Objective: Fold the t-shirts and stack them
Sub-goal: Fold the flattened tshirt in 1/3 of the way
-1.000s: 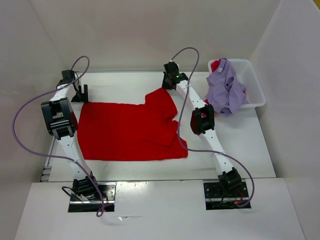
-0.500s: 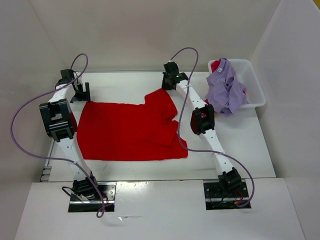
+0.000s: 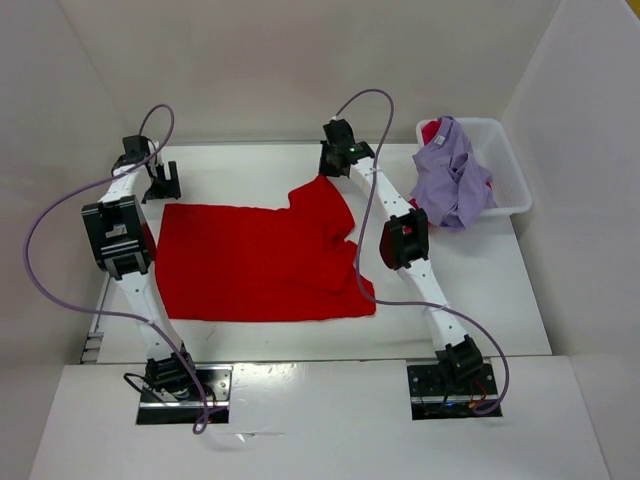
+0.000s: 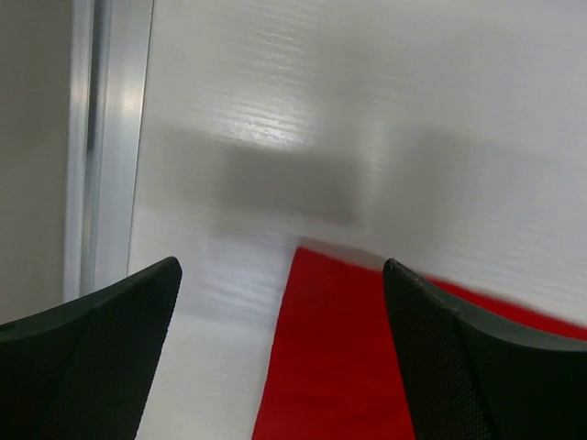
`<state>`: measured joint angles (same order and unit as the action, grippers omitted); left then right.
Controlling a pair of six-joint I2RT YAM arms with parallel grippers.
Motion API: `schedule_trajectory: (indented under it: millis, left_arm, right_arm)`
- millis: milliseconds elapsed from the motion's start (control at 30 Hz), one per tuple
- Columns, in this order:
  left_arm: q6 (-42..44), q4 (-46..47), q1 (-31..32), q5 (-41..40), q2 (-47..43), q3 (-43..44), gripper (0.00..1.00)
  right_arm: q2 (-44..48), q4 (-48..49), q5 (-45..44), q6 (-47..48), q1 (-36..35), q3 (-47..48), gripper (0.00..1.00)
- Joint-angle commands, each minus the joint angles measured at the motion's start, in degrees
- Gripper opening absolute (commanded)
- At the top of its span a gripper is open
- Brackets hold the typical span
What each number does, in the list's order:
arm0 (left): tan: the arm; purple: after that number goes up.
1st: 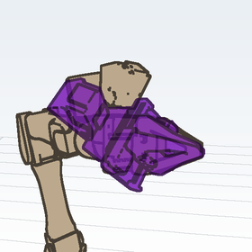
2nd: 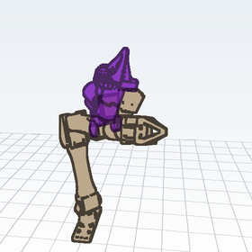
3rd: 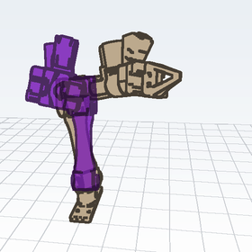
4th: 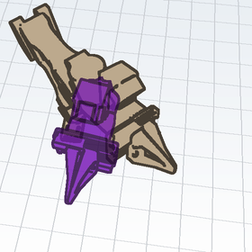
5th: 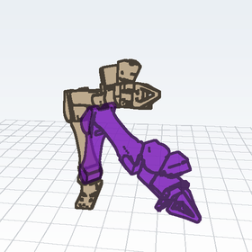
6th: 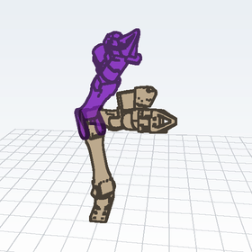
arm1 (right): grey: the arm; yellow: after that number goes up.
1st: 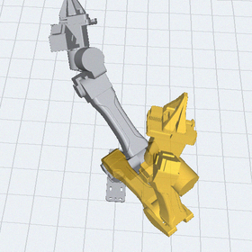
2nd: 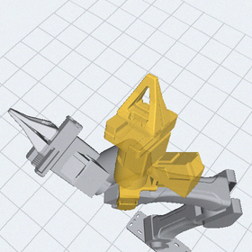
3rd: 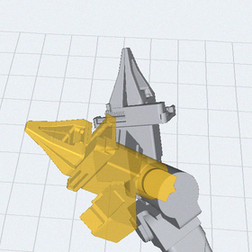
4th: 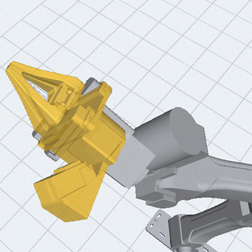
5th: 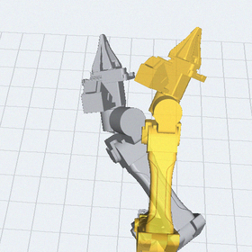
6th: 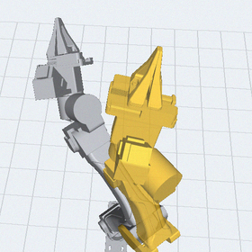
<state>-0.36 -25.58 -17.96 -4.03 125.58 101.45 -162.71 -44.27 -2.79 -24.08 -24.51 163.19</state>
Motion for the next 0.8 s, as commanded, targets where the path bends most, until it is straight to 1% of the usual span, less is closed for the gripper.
schedule_trajectory:
  millis: [0,100,133,233,267,300,333,400,433,467,500,533,567,600,633,700,767]
  left_arm:
    - [-1.49,-6.31,0.03,-2.99,6.69,5.50,0.95]
    - [-1.49,-5.01,0.03,-1.94,7.22,4.90,0.95]
    - [-1.49,-5.00,0.55,-1.94,7.22,4.90,0.94]
    - [-0.25,-6.39,1.17,-0.46,7.93,5.43,0.86]
    - [0.53,-6.41,1.69,0.16,7.93,5.43,0.83]
    - [1.23,-7.10,1.70,0.17,7.93,5.43,0.78]
    - [1.24,-7.11,1.70,0.77,7.93,3.95,0.75]
    - [1.85,-7.11,1.70,0.78,5.57,1.75,0.74]
    - [1.85,-5.63,1.70,0.78,4.68,0.43,0.75]
    - [1.85,-4.92,1.70,-0.35,3.89,-1.93,0.79]
    - [1.85,-4.31,1.70,-1.14,2.49,-2.74,0.84]
    - [1.85,-3.17,1.70,-2.02,1.78,-3.36,0.88]
    - [1.85,-2.63,1.70,-2.99,0.21,-4.06,0.93]
    - [2.38,-1.59,2.30,-5.00,-0.76,-4.07,0.94]
    - [2.38,-0.88,2.31,-5.98,-1.99,-4.07,0.95]
    - [3.69,0.96,3.01,-9.48,-5.67,-4.07,1.00]
    - [4.66,2.11,3.71,-12.56,-9.28,-4.07,1.00]
  right_arm:
    - [5.04,-1.16,-0.73,1.49,-0.45,0.81,0.00]
    - [5.57,-1.17,-0.73,1.49,-0.98,-0.24,0.00]
    - [5.57,-1.17,-0.73,2.01,-0.98,-0.25,0.00]
    - [6.09,-1.17,-0.73,2.01,-0.98,-0.95,0.00]
    - [6.70,-1.17,-0.73,2.54,-0.98,-1.64,0.00]
    - [7.23,-1.69,-0.73,2.54,-1.50,-1.65,0.00]
    - [7.24,-1.70,-1.25,2.54,-1.50,-1.65,0.00]
    - [7.93,-1.70,-1.26,2.54,-1.50,-2.79,0.00]
    - [7.94,-1.70,-1.26,2.54,-1.50,-2.79,0.00]
    - [7.94,-1.70,-1.26,2.54,-1.50,-3.32,0.12]
    - [7.94,-1.70,-0.65,2.54,-1.50,-3.32,0.33]
    - [7.94,-2.30,-0.64,2.54,-1.50,-3.32,0.48]
    - [8.63,-2.31,-1.69,3.06,-0.89,-3.32,0.59]
    - [8.64,-3.01,-2.39,3.59,-0.89,-3.84,0.61]
    - [10.64,-3.88,-3.27,3.60,-0.89,-3.85,0.65]
    - [13.28,-4.50,-4.76,4.21,0.25,-5.77,0.68]
    - [19.08,-5.04,-5.82,4.74,0.25,-9.72,0.68]
